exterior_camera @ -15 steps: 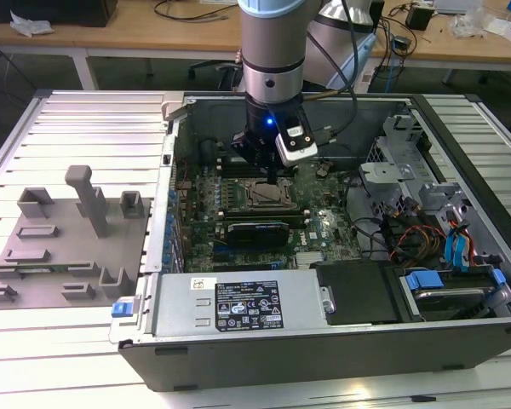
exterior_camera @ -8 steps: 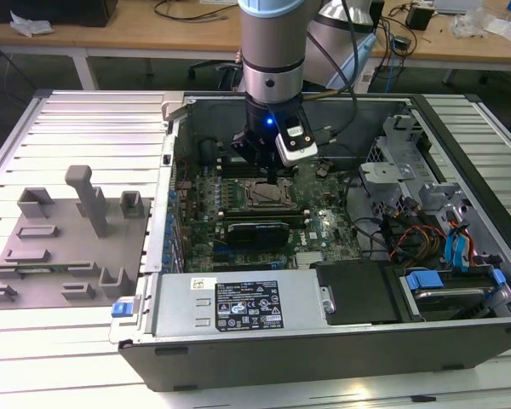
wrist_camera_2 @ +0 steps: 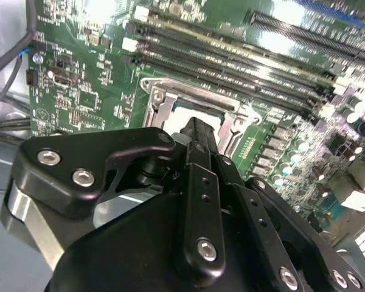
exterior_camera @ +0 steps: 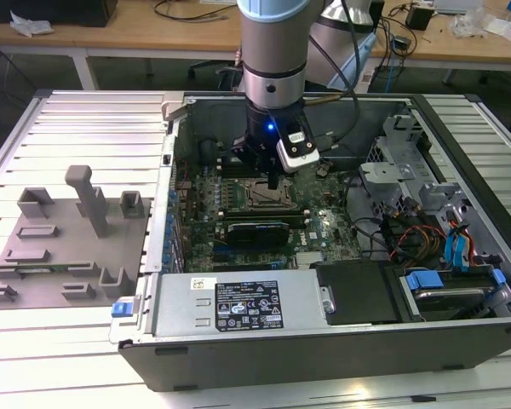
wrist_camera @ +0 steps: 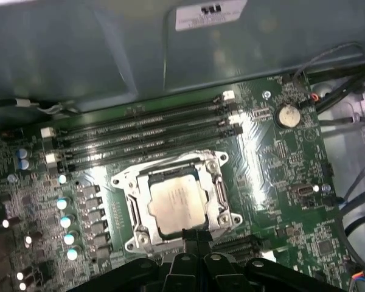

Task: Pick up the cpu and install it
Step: 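Install the second cpu locking lever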

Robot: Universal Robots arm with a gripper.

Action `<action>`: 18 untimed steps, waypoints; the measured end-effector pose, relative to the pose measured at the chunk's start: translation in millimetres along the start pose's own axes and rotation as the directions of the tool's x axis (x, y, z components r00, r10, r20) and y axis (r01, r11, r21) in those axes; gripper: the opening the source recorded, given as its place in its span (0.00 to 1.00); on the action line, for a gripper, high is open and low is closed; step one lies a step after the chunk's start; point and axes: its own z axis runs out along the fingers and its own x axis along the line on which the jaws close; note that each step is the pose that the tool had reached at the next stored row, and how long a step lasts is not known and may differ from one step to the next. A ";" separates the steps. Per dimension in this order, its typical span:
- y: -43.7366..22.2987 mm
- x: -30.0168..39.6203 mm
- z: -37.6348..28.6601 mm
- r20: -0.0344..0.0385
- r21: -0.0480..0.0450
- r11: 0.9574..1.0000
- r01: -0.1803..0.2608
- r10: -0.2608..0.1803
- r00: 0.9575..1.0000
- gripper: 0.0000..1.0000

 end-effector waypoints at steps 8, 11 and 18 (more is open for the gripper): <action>-13.2 -2.7 2.8 -0.003 -0.004 0.998 0.058 -0.058 0.998 0.11; -14.1 -2.8 3.3 -0.003 0.009 0.997 0.079 -0.079 0.997 0.11; -14.7 0.0 4.1 0.000 0.029 0.996 0.089 -0.089 0.996 0.11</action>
